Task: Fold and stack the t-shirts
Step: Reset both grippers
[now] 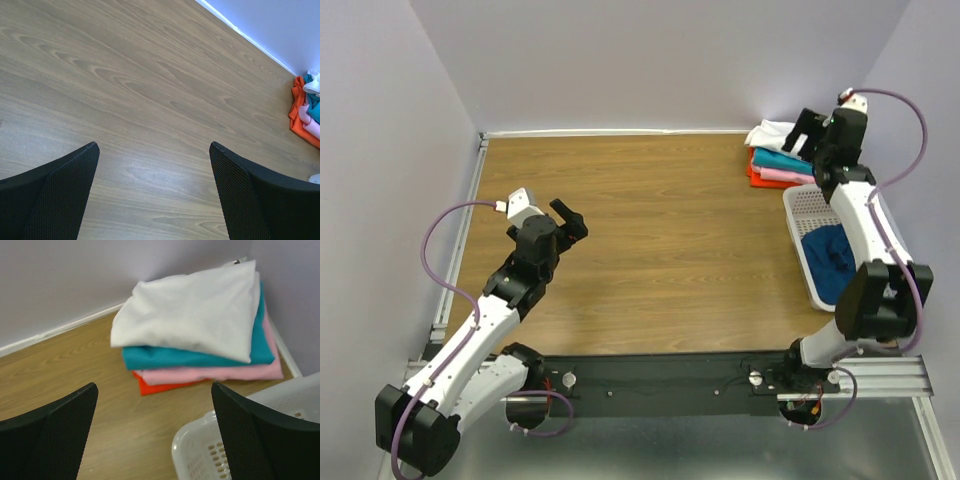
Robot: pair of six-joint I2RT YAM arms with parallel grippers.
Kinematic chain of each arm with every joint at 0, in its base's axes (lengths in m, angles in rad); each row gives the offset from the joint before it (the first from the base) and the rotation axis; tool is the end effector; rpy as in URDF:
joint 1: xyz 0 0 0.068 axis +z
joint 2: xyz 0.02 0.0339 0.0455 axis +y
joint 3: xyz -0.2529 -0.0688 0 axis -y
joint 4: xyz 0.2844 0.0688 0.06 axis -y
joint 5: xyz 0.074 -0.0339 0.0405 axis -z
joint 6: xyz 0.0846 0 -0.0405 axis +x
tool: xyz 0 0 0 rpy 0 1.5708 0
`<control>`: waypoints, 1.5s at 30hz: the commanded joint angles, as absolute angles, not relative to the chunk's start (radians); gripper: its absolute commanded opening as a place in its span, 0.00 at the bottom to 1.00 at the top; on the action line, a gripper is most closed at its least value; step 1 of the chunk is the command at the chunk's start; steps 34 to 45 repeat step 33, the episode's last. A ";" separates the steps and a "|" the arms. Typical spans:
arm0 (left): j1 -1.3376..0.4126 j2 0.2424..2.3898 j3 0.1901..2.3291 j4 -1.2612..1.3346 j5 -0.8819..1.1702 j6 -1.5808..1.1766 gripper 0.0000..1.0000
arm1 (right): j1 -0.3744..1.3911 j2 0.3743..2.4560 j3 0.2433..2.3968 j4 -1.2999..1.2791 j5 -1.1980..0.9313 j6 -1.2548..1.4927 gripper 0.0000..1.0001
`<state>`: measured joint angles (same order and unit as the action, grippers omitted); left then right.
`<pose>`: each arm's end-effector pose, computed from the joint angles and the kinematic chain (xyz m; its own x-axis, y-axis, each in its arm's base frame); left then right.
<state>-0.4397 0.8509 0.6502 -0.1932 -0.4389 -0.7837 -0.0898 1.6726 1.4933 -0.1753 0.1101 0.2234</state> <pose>0.2714 -0.0879 0.2480 -0.2673 -0.5804 -0.7692 -0.2237 0.8138 -0.5363 0.4817 -0.0527 0.3185 -0.2947 0.2476 -0.9229 0.2636 0.9494 0.1706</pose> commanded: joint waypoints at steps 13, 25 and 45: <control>-0.431 0.808 0.649 -0.150 -0.411 -0.733 0.98 | 0.023 0.892 0.625 -0.094 -0.016 0.440 1.00; -0.430 0.770 0.647 -0.187 -0.439 -0.744 0.98 | 0.023 0.773 0.580 -0.091 0.061 0.492 1.00; -0.430 0.753 0.649 -0.204 -0.466 -0.746 0.98 | 0.023 0.796 0.581 -0.090 0.101 0.491 1.00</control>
